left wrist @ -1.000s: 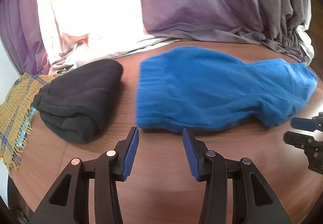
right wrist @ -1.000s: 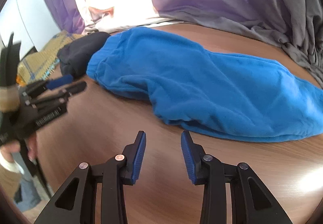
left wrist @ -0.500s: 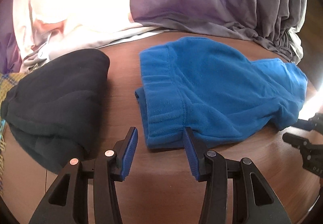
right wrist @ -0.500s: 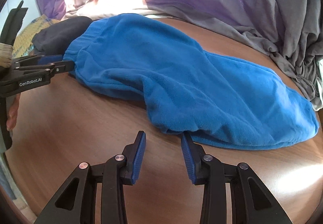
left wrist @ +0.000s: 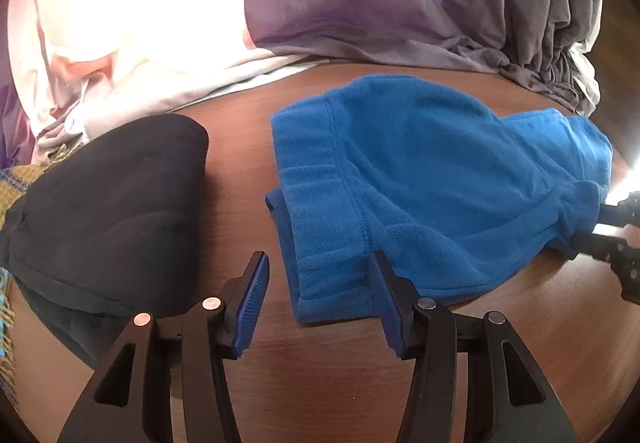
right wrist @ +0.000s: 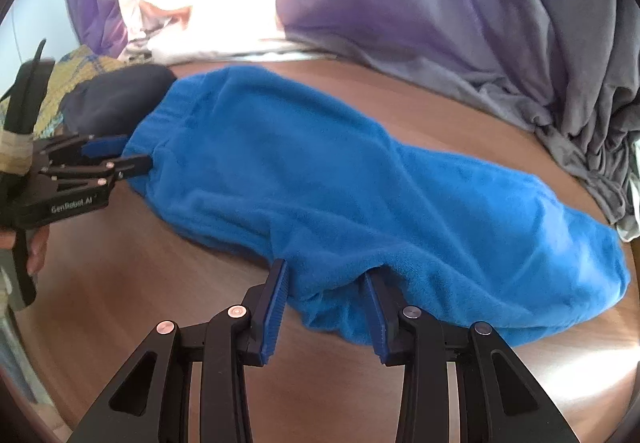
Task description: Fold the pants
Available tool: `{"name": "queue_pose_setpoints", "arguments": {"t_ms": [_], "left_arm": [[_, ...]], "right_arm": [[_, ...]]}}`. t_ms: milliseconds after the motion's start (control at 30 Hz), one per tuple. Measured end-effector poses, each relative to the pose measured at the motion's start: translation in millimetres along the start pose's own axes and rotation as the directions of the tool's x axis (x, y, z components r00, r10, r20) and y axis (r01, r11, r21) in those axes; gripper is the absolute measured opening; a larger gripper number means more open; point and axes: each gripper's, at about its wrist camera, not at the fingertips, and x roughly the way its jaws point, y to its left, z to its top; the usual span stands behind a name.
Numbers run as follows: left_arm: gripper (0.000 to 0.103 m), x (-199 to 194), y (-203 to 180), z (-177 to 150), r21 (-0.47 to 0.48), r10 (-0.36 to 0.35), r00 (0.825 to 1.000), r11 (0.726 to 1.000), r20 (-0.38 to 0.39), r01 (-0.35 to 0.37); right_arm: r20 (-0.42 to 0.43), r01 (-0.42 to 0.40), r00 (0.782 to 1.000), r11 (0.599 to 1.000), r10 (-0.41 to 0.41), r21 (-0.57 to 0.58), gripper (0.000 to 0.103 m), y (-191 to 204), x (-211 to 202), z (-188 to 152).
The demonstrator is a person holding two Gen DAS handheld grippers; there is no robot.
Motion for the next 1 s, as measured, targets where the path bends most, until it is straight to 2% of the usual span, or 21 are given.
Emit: {"name": "queue_pose_setpoints", "arguments": {"t_ms": [200,233,267,300,367,467,633,833,900,1000], "left_arm": [[0.051,4.7,8.4,2.4,-0.025,-0.071,0.996,0.997,-0.052,0.069],[0.046,5.7,8.9,2.9,-0.033,-0.087,0.994,0.996,-0.064,0.085],[0.032,6.1,8.6,3.1,-0.043,-0.118,0.990,0.992,-0.075,0.115],[0.032,5.0,6.8,3.7,-0.044,-0.146,0.986,0.989,-0.084,0.143],[0.021,0.6,2.3,5.2,-0.008,-0.128,0.988,0.992,-0.085,0.127],[0.014,-14.5,-3.6,10.8,0.046,-0.119,0.989,0.991,-0.088,0.124],[0.013,-34.2,-11.2,17.3,0.178,-0.027,0.995,0.983,-0.094,0.044],[0.013,-25.3,-4.2,10.4,0.209,0.041,0.982,0.978,-0.182,-0.002],[0.013,-22.6,-2.9,4.2,0.215,0.063,0.977,0.976,-0.205,-0.017],[0.013,-20.4,-2.8,-1.5,0.210,0.085,0.972,0.977,-0.221,-0.038]], "right_arm": [[-0.034,-0.051,0.998,0.997,0.054,0.064,0.037,3.7,11.7,-6.7],[-0.034,-0.050,0.998,0.996,0.052,0.068,0.037,3.7,13.4,-6.2],[-0.033,-0.045,0.998,0.997,0.048,0.070,0.035,3.9,14.7,-5.8],[-0.034,-0.045,0.998,0.997,0.047,0.070,0.031,3.8,15.1,-5.3],[-0.028,-0.046,0.998,0.997,0.048,0.068,0.023,4.9,11.9,-4.1],[-0.025,-0.030,0.999,0.998,0.031,0.057,0.016,4.0,2.3,-3.9],[-0.029,-0.035,0.999,0.997,0.037,0.063,0.014,0.8,-16.7,-2.7],[-0.125,-0.066,0.989,0.994,0.076,0.082,0.013,12.8,-10.8,-18.4],[-0.163,-0.098,0.980,0.990,0.114,0.101,0.012,17.2,-2.1,-26.1],[-0.172,-0.115,0.977,0.990,0.128,0.082,0.012,23.5,-0.9,-30.7]]}}
